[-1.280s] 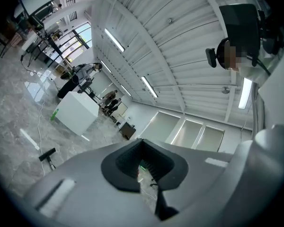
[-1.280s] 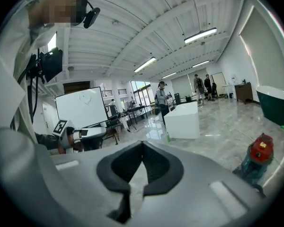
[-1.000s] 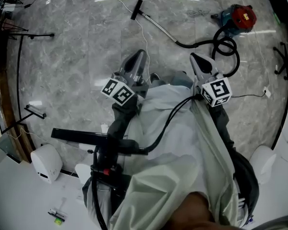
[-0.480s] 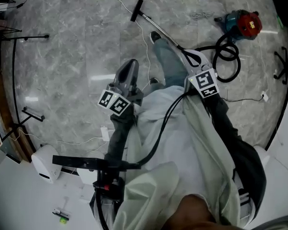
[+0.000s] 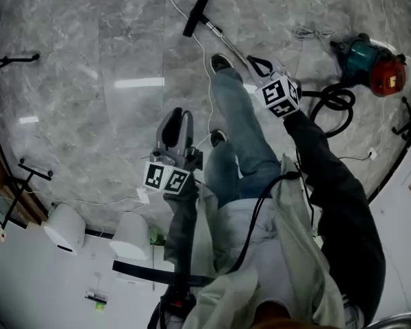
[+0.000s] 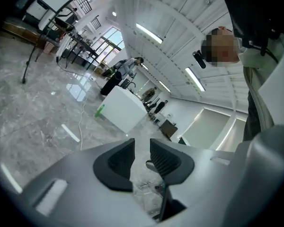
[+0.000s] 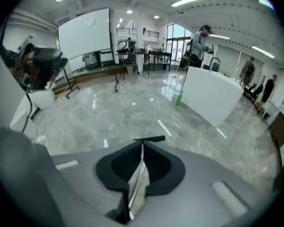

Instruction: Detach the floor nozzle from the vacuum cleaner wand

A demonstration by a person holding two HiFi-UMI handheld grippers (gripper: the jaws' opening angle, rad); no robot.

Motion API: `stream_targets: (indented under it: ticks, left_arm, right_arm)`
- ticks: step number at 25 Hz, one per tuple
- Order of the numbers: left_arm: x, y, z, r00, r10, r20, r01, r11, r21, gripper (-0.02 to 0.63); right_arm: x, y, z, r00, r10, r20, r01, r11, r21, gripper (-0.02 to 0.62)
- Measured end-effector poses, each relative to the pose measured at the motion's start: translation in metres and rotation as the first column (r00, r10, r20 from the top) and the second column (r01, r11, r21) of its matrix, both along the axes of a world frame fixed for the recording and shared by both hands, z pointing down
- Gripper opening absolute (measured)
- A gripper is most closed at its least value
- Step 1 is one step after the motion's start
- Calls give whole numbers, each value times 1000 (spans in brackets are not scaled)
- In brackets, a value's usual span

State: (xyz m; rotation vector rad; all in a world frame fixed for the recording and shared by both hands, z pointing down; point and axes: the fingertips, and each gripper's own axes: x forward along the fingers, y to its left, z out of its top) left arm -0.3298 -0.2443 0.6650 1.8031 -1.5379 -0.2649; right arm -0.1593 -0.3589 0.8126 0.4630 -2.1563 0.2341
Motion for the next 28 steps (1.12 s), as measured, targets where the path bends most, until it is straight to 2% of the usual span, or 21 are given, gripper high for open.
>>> stream_targets:
  ticks: [2, 5, 7, 10, 13, 16, 18, 24, 26, 28]
  left_arm:
    - [-15, -27, 54, 998, -58, 6, 58, 998, -17, 121]
    - [-34, -48, 134, 990, -141, -18, 140, 989, -54, 129]
    - [-39, -46, 181, 986, -168, -20, 165, 982, -92, 143]
    - [-35, -30, 234, 985, -169, -20, 164, 976, -144, 143]
    - [-30, -8, 273, 984, -172, -42, 160, 966, -205, 146]
    - [-32, 7, 300, 977, -207, -50, 188, 950, -249, 146]
    - [-36, 8, 307, 972, -227, -60, 206, 946, -249, 146]
    - [-38, -5, 308, 971, -219, -95, 197, 959, -205, 146]
    - [-36, -10, 311, 972, -211, -107, 188, 962, -196, 146]
    - [-28, -12, 310, 974, -189, -127, 162, 967, -196, 146]
  right_arm:
    - [-14, -35, 81, 999, 16, -35, -17, 999, -31, 42]
    - [-30, -65, 208, 995, 50, -84, -62, 986, -157, 121]
    - [-37, -68, 286, 990, 66, -125, -95, 967, -235, 180]
    - [-45, -65, 378, 982, 52, -180, -102, 955, -278, 195]
    - [-53, -60, 443, 971, -2, -239, -71, 953, -293, 195]
    - [-59, -62, 486, 954, -28, -300, -60, 958, -280, 196]
    - [-61, -60, 504, 946, -14, -324, -85, 954, -289, 234]
    - [-65, -57, 518, 915, -24, -402, -105, 949, -297, 249]
    - [-64, -62, 517, 918, -9, -397, -123, 944, -305, 230]
    - [-51, -68, 509, 926, 36, -376, -171, 928, -332, 210]
